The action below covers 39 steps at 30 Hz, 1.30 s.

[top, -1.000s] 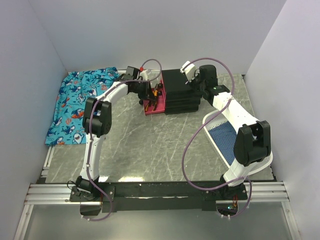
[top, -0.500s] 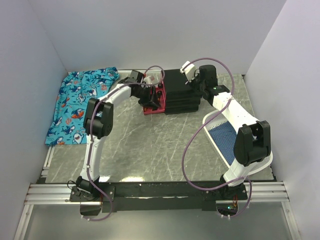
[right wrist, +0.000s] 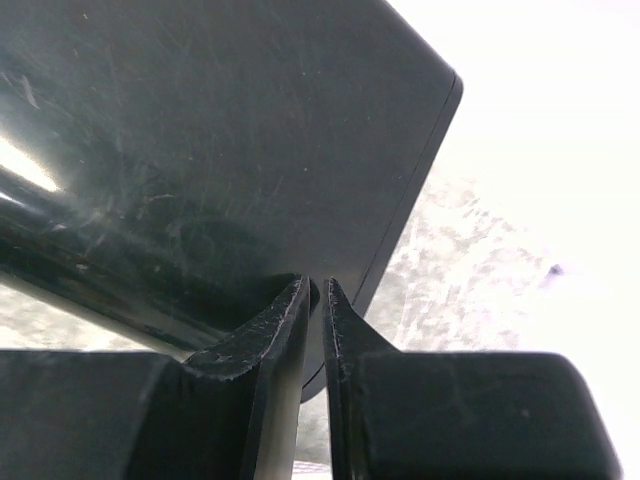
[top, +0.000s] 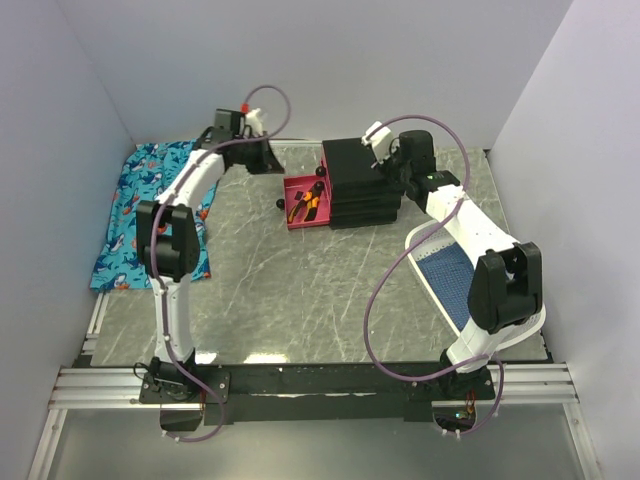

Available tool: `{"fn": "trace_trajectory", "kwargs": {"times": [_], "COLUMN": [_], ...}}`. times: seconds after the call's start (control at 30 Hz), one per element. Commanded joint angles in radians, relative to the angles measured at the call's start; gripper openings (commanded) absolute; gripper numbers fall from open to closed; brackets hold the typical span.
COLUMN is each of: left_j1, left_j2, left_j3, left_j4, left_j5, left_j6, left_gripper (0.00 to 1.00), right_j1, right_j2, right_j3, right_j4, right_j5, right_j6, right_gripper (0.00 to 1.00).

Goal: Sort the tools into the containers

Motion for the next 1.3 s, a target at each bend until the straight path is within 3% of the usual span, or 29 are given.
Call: {"fn": "trace_trajectory", "kwargs": {"times": [0.0,0.13,0.33,0.57,0.83,1.13,1.27], "left_j1": [0.07,0.081,0.067,0.018,-0.062,-0.142,-0.143], "left_j2": [0.033,0.094,0.14,0.175,0.2,0.249,0.278], "left_j3": [-0.001,0.02,0.016,0.019,0.048,0.089,0.069], "left_j4": [0.007,-0.016,-0.006,0.007,0.034,0.154,0.315], "left_j5": [-0.052,-0.049,-0.019,0.048,0.112,0.209,0.336], "left_j6": [0.118,0.172,0.195,0.21,0.196,0.084,-0.041], "left_gripper": [0.01,0.01,0.01,0.01,0.01,0.01,0.02], "right_j1": [-0.037,-0.098,-0.182,-0.204,-0.198,-0.155,-0.15], "right_j2": [-0.026,-0.03,0.061,0.162,0.274,0.286,0.277], "right_j3": [0.023,0.096,0.135,0.15,0.285,0.275,0.265], "right_j4": [-0.159,-0.086,-0.078,-0.141,-0.251,-0.257,-0.254], "right_j5": [-0.061,-0.041,-0.001,-0.159,-0.364,-0.389,-0.38], "right_j6": [0.163,0.327,0.326,0.281,0.307,0.317,0.317], "right_gripper": [0.21,0.22,0.16,0.09,0.08,0.08,0.08]}}
